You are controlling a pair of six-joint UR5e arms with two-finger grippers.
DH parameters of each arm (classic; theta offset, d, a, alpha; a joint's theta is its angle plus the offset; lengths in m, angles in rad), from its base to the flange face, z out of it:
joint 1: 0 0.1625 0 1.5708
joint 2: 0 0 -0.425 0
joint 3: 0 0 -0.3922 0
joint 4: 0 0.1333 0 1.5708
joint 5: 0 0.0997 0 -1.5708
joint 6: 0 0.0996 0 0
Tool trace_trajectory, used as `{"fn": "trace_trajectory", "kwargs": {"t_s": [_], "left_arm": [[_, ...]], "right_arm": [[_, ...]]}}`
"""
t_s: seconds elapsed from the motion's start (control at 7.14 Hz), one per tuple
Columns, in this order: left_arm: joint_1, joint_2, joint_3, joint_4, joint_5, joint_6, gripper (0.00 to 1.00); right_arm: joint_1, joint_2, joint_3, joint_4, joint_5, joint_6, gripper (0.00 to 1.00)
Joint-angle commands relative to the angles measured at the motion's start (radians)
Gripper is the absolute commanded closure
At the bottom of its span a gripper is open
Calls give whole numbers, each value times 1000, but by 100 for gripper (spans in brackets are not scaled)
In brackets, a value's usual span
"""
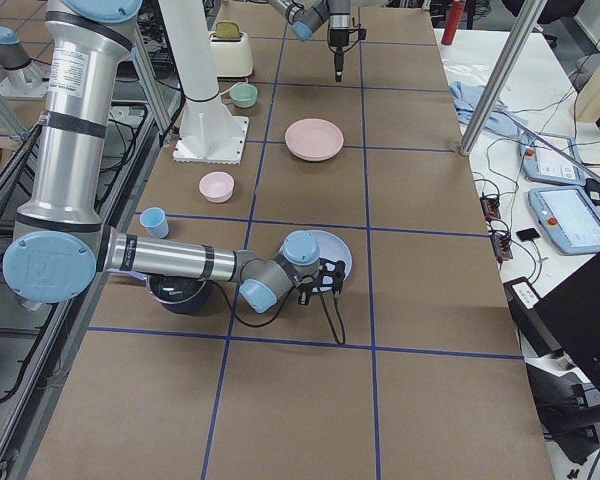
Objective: Stack three plates with pink and blue
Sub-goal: 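Carry the light blue plate with the right gripper onto the pink plate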
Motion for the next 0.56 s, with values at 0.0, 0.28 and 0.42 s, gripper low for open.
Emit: {"fn": "trace_trajectory", "kwargs": {"t_s": [0.0, 0.28, 0.42], "left_arm": [[-3, 5, -8, 0, 0, 0, 41], [-23, 16, -10, 0, 0, 20, 41], [-31, 58, -24, 0, 0, 85, 41]], "right_arm": [[2, 55, 87, 2, 37, 178, 100], [-12, 197, 110, -4, 48, 384, 100], [-63, 274, 97, -15, 34, 451, 100]]}}
